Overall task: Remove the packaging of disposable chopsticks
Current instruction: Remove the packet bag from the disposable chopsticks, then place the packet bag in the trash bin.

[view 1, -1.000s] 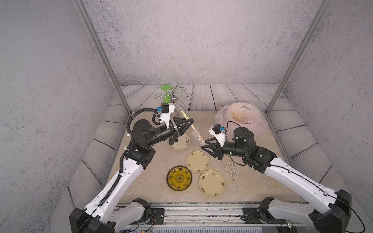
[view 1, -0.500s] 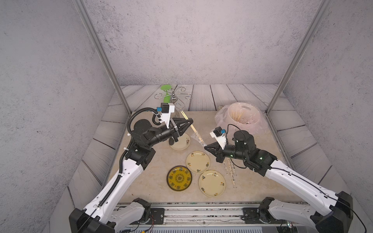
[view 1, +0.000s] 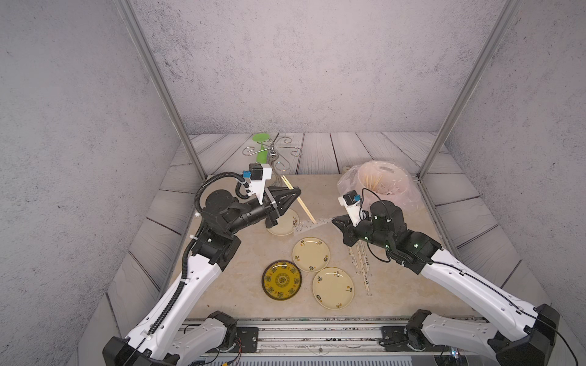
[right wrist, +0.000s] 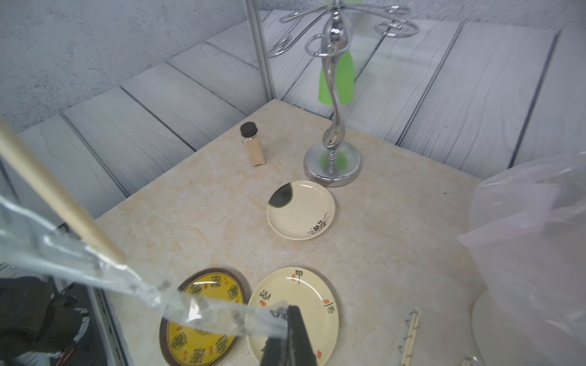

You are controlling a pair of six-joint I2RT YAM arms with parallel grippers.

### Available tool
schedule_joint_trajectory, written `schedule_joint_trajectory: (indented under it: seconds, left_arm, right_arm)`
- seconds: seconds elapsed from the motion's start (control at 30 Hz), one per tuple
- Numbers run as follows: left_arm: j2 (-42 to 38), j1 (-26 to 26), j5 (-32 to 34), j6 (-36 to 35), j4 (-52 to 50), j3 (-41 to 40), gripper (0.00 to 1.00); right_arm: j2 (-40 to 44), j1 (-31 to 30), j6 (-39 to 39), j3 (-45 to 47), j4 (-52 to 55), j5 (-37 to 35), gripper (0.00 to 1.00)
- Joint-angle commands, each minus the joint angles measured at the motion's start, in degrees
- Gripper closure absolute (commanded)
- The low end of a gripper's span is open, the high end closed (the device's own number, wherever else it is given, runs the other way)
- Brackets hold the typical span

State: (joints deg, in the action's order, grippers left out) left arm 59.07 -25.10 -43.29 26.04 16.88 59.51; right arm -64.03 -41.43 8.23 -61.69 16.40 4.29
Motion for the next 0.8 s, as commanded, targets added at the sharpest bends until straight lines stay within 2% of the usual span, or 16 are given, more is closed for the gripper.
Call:
schedule_joint_trajectory:
  seconds: [0.0,0.2,0.5,0.77]
  left_arm:
    - [-1.0,0.6,-0.6,-0.6,1.2,0.8,1.00]
    - [-1.8,0.6,-0.2,-1.5,0.6,0.6,1.00]
    - [-0.4,0.4,1.8,-3.9,-1.7,0.9,1.00]
    - [-0.3,-0.4,3.5,-7.7,-5.1,1.3,1.00]
  right_arm:
    - [-1.1,1.6,-1.5,-3.7,2.4,-8.9,1.00]
    - [-2.2,4.6,-5.7,-8.8,4.3,-15.0,1.00]
    - [-4.7,13.9,-7.4,-14.6,6.4,-20.8,1.00]
    - [-7.1,23.1,-5.7,-17.0,8.4,-19.6,1.00]
